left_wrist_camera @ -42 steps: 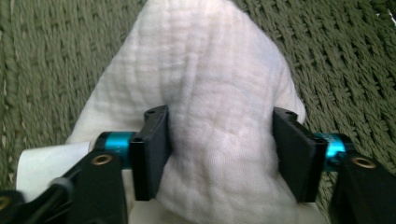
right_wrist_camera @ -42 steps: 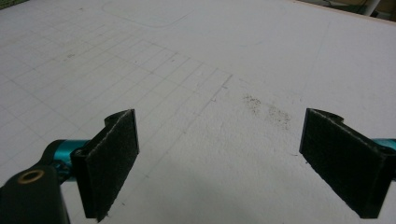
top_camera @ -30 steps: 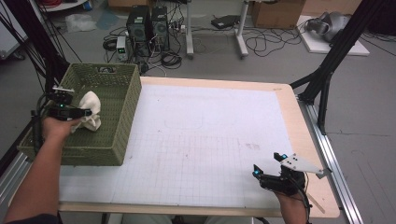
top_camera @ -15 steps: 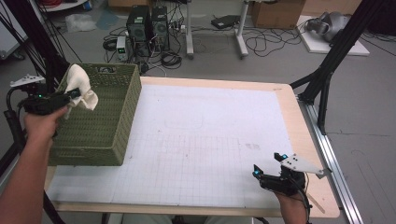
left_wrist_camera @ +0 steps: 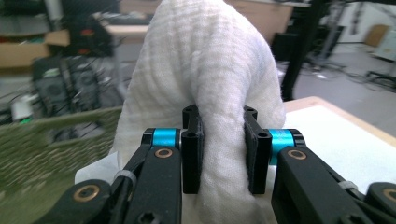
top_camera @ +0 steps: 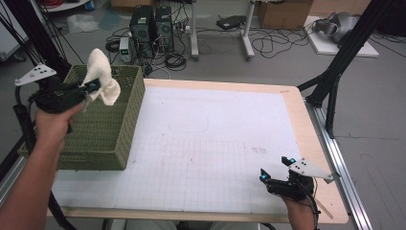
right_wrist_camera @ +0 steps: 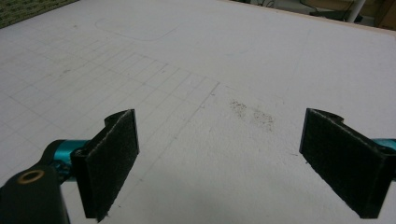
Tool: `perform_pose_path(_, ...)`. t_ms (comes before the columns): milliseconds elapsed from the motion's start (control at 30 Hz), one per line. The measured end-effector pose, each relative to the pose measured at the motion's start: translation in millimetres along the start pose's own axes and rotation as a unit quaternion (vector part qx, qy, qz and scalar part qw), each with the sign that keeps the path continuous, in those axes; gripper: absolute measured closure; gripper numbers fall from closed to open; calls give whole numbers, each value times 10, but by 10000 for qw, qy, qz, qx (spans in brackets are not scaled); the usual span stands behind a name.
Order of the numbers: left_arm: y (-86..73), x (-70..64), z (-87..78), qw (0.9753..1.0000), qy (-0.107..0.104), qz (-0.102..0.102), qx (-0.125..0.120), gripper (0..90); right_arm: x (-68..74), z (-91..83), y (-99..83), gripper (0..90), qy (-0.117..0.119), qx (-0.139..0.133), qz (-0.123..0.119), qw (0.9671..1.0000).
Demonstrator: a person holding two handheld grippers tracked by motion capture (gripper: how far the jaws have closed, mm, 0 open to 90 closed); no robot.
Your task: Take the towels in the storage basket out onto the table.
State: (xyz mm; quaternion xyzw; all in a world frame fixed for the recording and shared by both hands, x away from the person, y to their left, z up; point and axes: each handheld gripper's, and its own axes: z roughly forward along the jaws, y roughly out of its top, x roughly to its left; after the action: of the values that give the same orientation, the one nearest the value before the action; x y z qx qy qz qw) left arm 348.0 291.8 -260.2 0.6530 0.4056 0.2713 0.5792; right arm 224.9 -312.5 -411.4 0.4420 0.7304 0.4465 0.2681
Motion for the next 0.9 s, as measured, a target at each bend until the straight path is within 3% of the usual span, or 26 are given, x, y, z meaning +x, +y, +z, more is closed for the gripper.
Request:
perform_pose_path(167,12,-417,198,9981,-529,302,68,733,2,9,-8,111,10,21,16,10000)
perform_pose_path(400,-187,-948,579,9931,-1065,383,304,733,-4,-4,1,111,-14,15,29,10000)
perform_pose_path(533,-364,-1216,779,9884,-1325,462,584,733,-10,-17,-7,111,-30,36,17,10000)
perform_pose_path(667,-505,-1438,928,9828,-1481,692,854,733,-31,-21,-17,111,-47,31,-16,10000)
perform_pose_path(733,-590,-1526,1003,9810,-1560,665,943,733,-32,-26,-22,111,-64,50,18,10000)
perform_pose_path(900,-878,-1750,1212,9714,-1705,845,1421,728,-36,-31,-30,111,-73,73,29,9999)
